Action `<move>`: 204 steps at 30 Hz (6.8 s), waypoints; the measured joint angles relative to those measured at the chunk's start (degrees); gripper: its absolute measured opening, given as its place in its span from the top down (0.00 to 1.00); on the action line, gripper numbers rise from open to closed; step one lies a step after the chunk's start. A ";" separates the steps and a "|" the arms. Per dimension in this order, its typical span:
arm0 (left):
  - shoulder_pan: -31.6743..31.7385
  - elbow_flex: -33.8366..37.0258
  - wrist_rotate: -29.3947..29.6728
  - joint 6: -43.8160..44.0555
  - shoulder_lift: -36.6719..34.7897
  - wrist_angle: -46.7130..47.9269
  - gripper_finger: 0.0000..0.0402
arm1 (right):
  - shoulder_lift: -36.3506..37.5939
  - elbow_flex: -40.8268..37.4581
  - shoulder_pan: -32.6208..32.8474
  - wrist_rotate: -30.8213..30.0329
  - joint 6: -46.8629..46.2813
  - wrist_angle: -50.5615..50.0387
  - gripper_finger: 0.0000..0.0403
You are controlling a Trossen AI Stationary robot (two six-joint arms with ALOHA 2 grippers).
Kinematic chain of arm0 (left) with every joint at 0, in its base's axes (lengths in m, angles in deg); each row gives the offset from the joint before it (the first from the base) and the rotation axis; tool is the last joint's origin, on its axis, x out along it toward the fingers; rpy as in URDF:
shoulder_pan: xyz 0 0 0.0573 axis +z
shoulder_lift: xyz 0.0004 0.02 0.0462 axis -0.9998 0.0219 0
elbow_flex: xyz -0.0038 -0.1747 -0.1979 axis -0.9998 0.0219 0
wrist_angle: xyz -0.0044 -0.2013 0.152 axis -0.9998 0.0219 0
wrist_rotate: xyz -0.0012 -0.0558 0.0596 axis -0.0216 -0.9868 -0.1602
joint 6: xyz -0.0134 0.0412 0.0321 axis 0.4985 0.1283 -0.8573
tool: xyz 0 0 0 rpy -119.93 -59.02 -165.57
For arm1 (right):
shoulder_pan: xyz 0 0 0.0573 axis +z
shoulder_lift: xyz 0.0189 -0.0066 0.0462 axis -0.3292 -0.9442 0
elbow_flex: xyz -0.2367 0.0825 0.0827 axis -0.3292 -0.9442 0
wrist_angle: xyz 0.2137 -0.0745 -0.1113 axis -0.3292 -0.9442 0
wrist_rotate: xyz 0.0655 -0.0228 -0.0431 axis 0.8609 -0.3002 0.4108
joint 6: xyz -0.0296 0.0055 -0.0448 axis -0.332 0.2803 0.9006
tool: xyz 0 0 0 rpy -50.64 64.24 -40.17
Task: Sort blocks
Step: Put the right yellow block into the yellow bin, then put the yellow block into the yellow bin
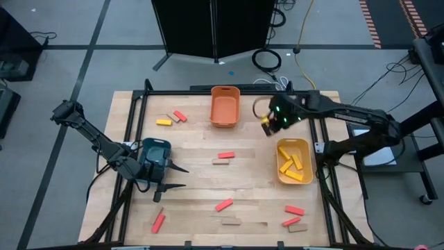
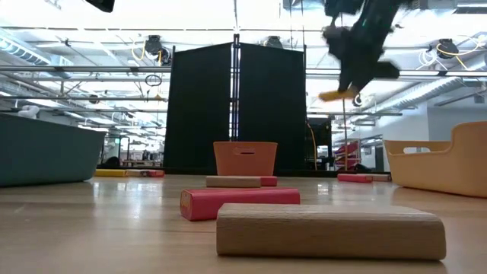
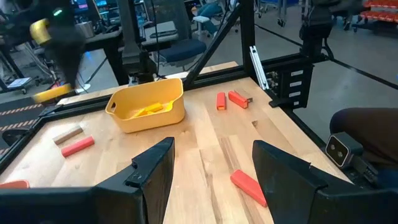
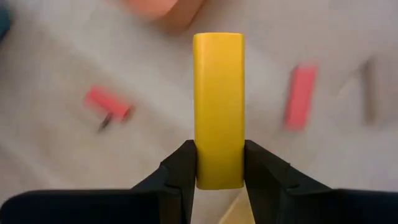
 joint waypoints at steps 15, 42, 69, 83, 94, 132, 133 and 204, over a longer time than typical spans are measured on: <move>0.00 0.00 0.00 1.61 0.01 -0.60 0.47 | -3.84 0.65 34.32 -2.48 -32.89 -13.00 0.76; 0.00 0.00 0.00 1.74 0.02 -1.62 0.47 | -15.56 0.63 39.47 -6.26 -41.75 -29.17 0.64; 0.00 -2.71 -0.02 9.77 0.04 3.26 0.47 | -15.52 0.63 46.63 -41.77 -15.61 2.29 0.51; 15.36 -5.59 5.64 37.54 -0.74 33.29 0.47 | -15.42 -2.38 39.55 -34.58 35.78 32.66 0.51; 57.85 -13.90 -16.67 18.44 0.80 59.64 0.47 | -15.56 -16.88 16.55 8.19 49.70 63.91 0.51; 73.86 -16.86 -12.15 -16.01 35.91 59.31 0.47 | -15.52 -17.07 8.66 11.75 55.18 61.88 0.51; 73.83 -17.43 -12.17 -15.54 35.91 60.24 0.47 | -15.52 -17.05 8.65 11.75 55.53 61.88 0.51; 78.29 -18.88 -71.19 -9.49 18.88 41.26 0.79 | -15.52 -17.01 8.74 11.70 54.28 61.49 0.51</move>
